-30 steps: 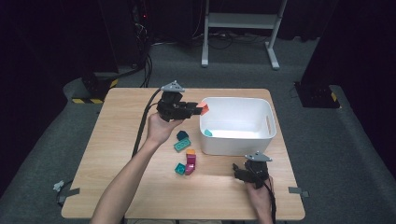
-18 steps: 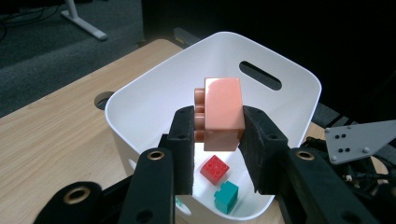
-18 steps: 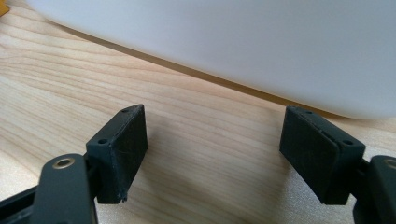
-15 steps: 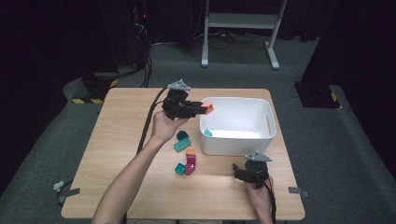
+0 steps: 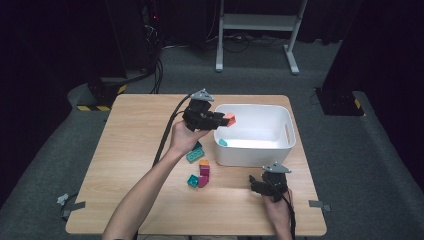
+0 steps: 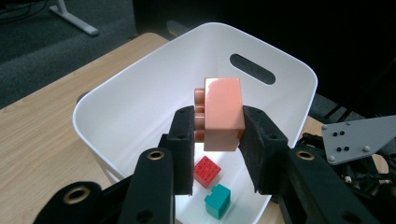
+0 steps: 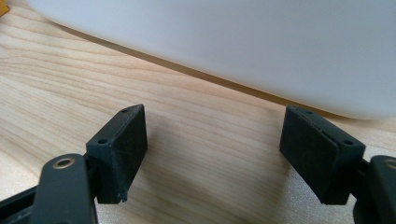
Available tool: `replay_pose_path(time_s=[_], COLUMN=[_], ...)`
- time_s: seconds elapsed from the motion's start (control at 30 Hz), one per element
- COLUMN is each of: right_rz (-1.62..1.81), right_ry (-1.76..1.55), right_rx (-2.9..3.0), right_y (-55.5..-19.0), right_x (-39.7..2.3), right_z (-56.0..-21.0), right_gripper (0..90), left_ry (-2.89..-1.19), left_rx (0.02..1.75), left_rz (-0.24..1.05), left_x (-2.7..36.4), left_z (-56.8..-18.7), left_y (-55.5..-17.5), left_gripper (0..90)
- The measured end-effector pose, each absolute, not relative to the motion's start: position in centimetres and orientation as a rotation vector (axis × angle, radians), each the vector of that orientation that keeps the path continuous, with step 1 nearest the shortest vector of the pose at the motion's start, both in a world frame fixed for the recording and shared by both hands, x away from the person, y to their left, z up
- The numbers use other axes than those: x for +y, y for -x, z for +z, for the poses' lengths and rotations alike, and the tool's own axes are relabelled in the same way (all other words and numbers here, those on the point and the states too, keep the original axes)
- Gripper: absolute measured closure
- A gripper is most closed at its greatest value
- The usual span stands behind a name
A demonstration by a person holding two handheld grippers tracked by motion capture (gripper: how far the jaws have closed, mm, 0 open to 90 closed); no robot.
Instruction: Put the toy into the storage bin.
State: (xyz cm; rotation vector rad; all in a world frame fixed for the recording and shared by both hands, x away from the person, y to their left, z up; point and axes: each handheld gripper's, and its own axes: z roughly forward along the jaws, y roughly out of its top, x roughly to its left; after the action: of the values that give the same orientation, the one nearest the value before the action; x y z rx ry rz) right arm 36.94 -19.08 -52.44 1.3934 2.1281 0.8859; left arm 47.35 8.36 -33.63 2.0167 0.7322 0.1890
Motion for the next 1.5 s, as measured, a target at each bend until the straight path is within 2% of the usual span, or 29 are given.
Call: replay_pose_path(time_s=[0.2, 0.3, 0.33, 0.37, 0.57, 1.1, 1.5], right_rz=[0.886, 0.886, 0.886, 0.886, 0.885, 0.885, 0.886], right_ry=[-1.394, -1.394, -1.393, -1.394, -1.391, -1.392, -1.393], right_rx=[2.128, 2.128, 2.128, 2.128, 2.129, 2.128, 2.128], right_y=[-36.9, -36.9, -36.9, -36.9, -36.9, -36.9, -36.9], right_x=[-19.1, -19.1, -19.1, -19.1, -19.1, -19.1, -19.1], right_z=[-52.4, -52.4, -52.4, -52.4, -52.4, -52.4, -52.4], right_gripper=[23.0, 23.0, 23.0, 23.0, 23.0, 23.0, 23.0], left_ry=[-2.042, -2.045, -2.052, -2.057, -2.03, -1.969, -1.897], left_rx=[0.739, 0.743, 0.738, 0.738, 0.77, 0.83, 0.93], left_rz=[0.177, 0.174, 0.186, 0.233, 0.242, 0.296, 0.266], left_x=[7.5, 7.3, 7.2, 7.2, 8.5, 14.4, 18.3], left_z=[-34.4, -34.6, -34.6, -34.5, -34.6, -35.2, -37.3], left_y=[-47.7, -47.7, -47.6, -47.3, -47.1, -44.8, -43.9], left_gripper=[64.4, 54.1, 54.1, 49.8, 43.1, 38.7, 34.6])
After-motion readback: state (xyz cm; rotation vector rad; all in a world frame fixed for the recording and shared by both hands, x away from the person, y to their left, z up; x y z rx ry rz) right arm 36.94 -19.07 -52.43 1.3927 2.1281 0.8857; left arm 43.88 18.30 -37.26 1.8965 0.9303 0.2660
